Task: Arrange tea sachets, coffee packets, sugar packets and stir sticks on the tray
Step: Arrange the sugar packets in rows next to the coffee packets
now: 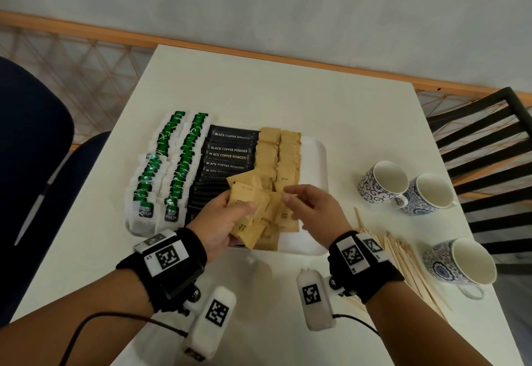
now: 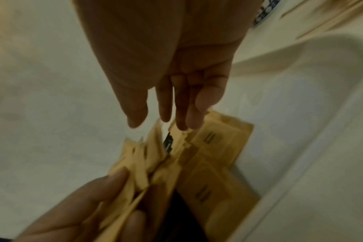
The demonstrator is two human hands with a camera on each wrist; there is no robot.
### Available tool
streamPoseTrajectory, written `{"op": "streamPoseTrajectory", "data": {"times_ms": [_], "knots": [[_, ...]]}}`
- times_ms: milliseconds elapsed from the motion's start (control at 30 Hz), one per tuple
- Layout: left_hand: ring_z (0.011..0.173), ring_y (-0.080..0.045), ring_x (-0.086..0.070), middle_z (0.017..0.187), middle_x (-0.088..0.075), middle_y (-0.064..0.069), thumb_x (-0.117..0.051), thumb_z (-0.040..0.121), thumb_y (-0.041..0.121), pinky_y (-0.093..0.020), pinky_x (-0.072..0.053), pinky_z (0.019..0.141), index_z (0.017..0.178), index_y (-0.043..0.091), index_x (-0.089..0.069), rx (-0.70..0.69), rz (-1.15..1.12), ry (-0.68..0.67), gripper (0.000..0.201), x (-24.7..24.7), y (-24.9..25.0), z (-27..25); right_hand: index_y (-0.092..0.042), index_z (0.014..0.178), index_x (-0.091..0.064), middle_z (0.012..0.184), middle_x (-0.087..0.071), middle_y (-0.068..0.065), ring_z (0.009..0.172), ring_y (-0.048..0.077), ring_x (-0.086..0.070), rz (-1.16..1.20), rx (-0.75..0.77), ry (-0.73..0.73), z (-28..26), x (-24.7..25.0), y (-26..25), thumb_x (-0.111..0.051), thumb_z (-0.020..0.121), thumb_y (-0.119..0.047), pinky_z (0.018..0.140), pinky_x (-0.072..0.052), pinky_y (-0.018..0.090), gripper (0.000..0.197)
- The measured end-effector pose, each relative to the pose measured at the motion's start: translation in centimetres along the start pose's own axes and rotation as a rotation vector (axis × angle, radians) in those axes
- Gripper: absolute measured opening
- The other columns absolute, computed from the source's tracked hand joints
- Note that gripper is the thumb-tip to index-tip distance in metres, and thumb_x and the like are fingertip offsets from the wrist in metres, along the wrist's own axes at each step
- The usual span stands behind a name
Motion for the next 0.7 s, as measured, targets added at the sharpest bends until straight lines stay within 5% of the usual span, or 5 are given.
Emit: {"op": "streamPoseTrajectory", "data": {"times_ms": [100, 233, 333, 500, 700], "knots": [[0.092, -0.028, -0.067, 0.11, -0.069, -0.012, -0.059, 0.092, 0.011, -0.047, -0.057, 0.077, 0.118, 0.021, -0.059, 0.0, 0.025, -0.034, 0.028, -0.6, 0.0, -0.3, -0.022, 0.11, -0.068, 0.082, -0.069, -0.004, 0.068, 0.005, -0.063, 0.074, -0.059, -0.145, -0.2, -0.7, -0.6, -0.07, 0.084, -0.028, 0.057, -0.047, 0.018, 0.026], [0.091, -0.027, -0.065, 0.113, -0.067, -0.014, -0.058, 0.092, 0.009, -0.043, -0.056, 0.071, 0.121, 0.016, -0.057, -0.015, -0.01, -0.008, 0.03, -0.5, 0.4, -0.3, -0.012, 0.09, -0.07, 0.073, -0.069, 0.003, 0.064, 0.012, -0.063, 0.238, -0.166, -0.146, -0.3, -0.2, -0.4, -0.071, 0.083, -0.014, 0.057, -0.052, 0.021, 0.007], [0.092, -0.029, -0.065, 0.11, -0.067, -0.012, -0.058, 0.092, 0.009, -0.039, -0.058, 0.064, 0.119, 0.017, -0.058, 0.0, -0.047, 0.021, 0.029, 0.1, 0.6, -0.2, -0.008, 0.091, -0.065, 0.079, -0.069, 0.01, 0.068, 0.018, -0.064, 0.375, -0.217, -0.113, -0.5, 0.2, -0.1, -0.07, 0.083, -0.012, 0.06, -0.054, 0.026, 0.01], [0.086, -0.029, -0.067, 0.105, -0.068, -0.012, -0.057, 0.092, 0.008, -0.038, -0.06, 0.06, 0.11, 0.017, -0.06, 0.004, -0.059, 0.024, 0.019, 0.4, 0.7, -0.3, -0.015, 0.101, -0.062, 0.076, -0.065, 0.01, 0.06, 0.019, -0.063, 0.416, -0.126, -0.075, -1.0, 0.3, -0.4, -0.061, 0.088, -0.002, 0.06, -0.056, 0.031, 0.018], [0.077, -0.026, -0.068, 0.102, -0.068, -0.012, -0.057, 0.093, 0.008, -0.036, -0.059, 0.057, 0.116, 0.016, -0.058, -0.005, -0.047, 0.024, 0.024, 0.1, 0.9, -0.2, -0.018, 0.095, -0.072, 0.089, -0.074, 0.0, 0.078, 0.012, -0.068, 0.361, -0.105, -0.162, -1.7, 0.7, -0.3, -0.041, 0.083, 0.015, 0.075, -0.056, 0.025, 0.046]]}}
Point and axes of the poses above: each hand's wrist, its own z-axis towards the middle knuckle, its own x-axis out of the back of the hand, y = z × x, the point moved 2 cm from there along z, towards the middle knuckle
